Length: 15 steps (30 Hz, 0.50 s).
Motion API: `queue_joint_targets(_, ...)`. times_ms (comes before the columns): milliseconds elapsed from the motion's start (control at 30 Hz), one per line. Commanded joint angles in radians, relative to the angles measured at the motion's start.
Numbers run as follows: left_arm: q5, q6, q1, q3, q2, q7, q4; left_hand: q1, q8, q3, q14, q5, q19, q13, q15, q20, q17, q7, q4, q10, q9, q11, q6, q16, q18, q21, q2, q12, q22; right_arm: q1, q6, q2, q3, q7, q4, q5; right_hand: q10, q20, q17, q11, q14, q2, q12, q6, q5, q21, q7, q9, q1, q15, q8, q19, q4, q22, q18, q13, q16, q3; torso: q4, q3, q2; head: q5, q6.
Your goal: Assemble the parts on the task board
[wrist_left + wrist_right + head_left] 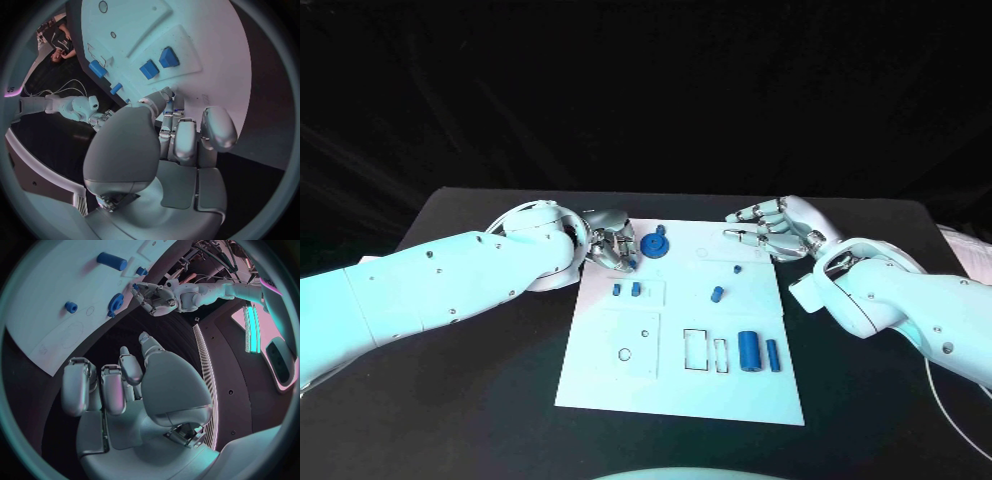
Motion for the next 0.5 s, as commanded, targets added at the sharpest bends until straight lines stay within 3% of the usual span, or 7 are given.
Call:
queue_joint_targets(33, -0.016, 0.043, -0.002, -0.002, 0.001, -0.019, 0.000, -0.009, 0.003, 0.002, 0.031, -0.004, 0.009, 0.001, -0.004, -0.001, -0.001, 0.002, 0.004, 0.006, 0.001, -0.001, 0.007, -0.007, -0.018, 0.004, -0.001, -0.005, -0.001, -0.001, 0.013, 0.000, 0.000, 0.004, 0.002, -0.003, -0.007, 0.000, 0.092, -0.001, 0.065, 0.009, -0.001, 0.005, -0.002, -0.005, -0.002, 0.001, -0.004, -0.001, 0.003, -0.008, 0.002, -0.001, 0.008, -0.002, -0.004, -0.002, 0.0011, 0.0005, -0.001, 0.000, -0.001)
queue_joint_targets(500, -0.018, 0.055, -0.003, -0.003, -0.009, -0.029, 0.021, -0.009, 0.003, 0.002, 0.030, -0.003, 0.008, 0.002, -0.005, -0.001, -0.003, 0.002, 0.004, 0.007, 0.001, -0.002, 0.008, -0.007, -0.018, 0.002, -0.001, -0.006, -0.003, -0.001, 0.015, 0.000, 0.000, 0.004, 0.000, -0.003, -0.007, 0.000, 0.092, -0.001, 0.065, 0.010, 0.000, 0.005, -0.002, -0.005, -0.002, 0.001, -0.003, -0.001, 0.003, -0.007, 0.002, 0.000, 0.007, -0.001, -0.004, -0.003, 0.0002, -0.0004, 0.000, 0.001, -0.001)
